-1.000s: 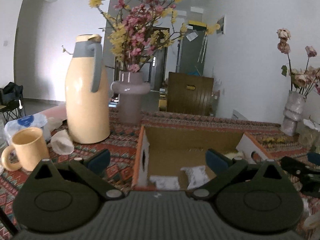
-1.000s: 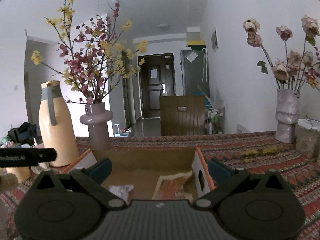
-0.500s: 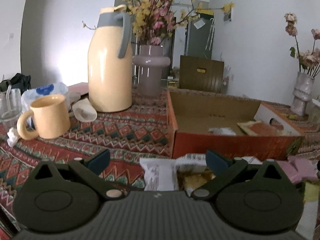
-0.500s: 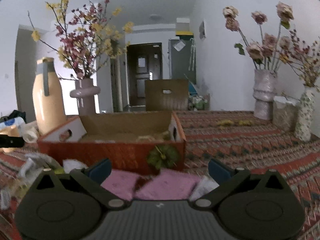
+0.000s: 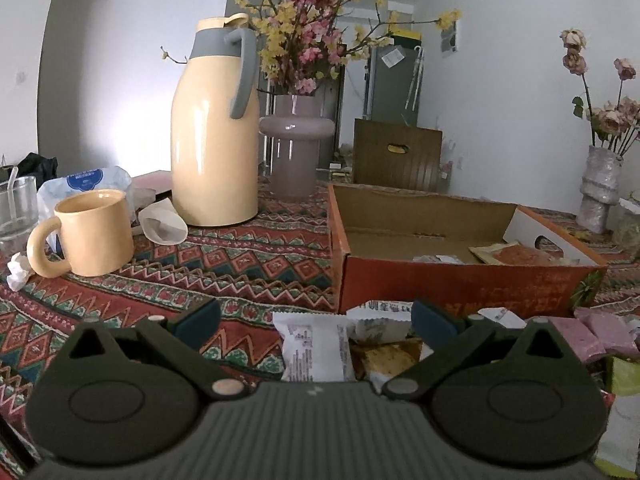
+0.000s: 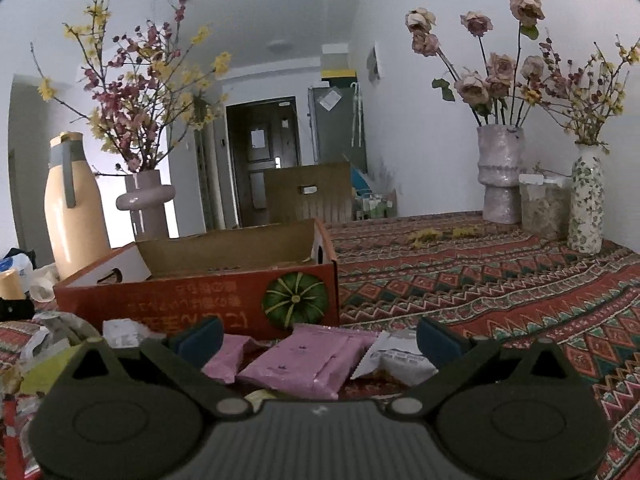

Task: Organize snacks
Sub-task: 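Return both tools to the pile and grasp a white packet with the right gripper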

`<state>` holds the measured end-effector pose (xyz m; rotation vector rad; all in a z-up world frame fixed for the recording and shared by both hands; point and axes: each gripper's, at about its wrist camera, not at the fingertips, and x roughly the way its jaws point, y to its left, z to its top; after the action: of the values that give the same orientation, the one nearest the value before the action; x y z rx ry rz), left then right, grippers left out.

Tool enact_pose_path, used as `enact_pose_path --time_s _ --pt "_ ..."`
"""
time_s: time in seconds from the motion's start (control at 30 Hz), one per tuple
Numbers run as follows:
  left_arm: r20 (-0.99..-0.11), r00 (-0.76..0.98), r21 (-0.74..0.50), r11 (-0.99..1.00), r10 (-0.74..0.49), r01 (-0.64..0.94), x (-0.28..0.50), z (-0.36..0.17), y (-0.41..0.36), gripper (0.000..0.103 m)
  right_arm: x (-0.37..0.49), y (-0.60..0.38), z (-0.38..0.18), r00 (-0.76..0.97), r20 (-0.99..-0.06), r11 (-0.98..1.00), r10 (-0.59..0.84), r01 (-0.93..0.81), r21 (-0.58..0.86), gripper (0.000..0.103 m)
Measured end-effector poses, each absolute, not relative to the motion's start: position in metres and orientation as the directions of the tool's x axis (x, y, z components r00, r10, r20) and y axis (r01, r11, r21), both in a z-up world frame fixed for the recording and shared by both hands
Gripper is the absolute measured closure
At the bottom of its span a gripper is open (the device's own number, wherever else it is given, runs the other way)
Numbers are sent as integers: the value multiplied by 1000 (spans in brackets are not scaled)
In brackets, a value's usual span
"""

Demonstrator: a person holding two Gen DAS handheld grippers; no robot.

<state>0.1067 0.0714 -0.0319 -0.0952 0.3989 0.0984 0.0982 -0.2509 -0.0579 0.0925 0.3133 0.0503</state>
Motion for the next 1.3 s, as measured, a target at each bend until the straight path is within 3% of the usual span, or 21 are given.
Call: enact_pose_path --time_s 0.2,0.5,0.67,0.93,1.13,1.23,1.3 --pt "-397 916 -86 991 63 -106 107 -32 73 0 101 -269 -50 938 -348 996 18 13 86 0" --pt "-392 918 -107 989 53 -103 106 -32 76 0 145 -302 -56 816 -576 987 -42 -55 -149 0" --pt "-391 919 -113 988 53 -105 106 -32 76 0 174 -307 -68 770 -637 989 -35 -63 -131 0" --pt "-392 919 -126 987 40 -97 106 -33 78 0 201 -305 -71 756 -655 993 8 -82 -83 0" --pt "-389 920 -139 986 32 -93 106 -32 80 0 195 -317 -72 759 -648 997 61 -70 12 24" --pt "-390 920 -140 986 31 -93 106 -32 80 0 188 -315 -71 771 -632 996 78 -87 18 54" --pt "-390 920 -139 986 33 -94 106 -32 80 0 181 -314 -69 779 -619 995 95 -92 37 60"
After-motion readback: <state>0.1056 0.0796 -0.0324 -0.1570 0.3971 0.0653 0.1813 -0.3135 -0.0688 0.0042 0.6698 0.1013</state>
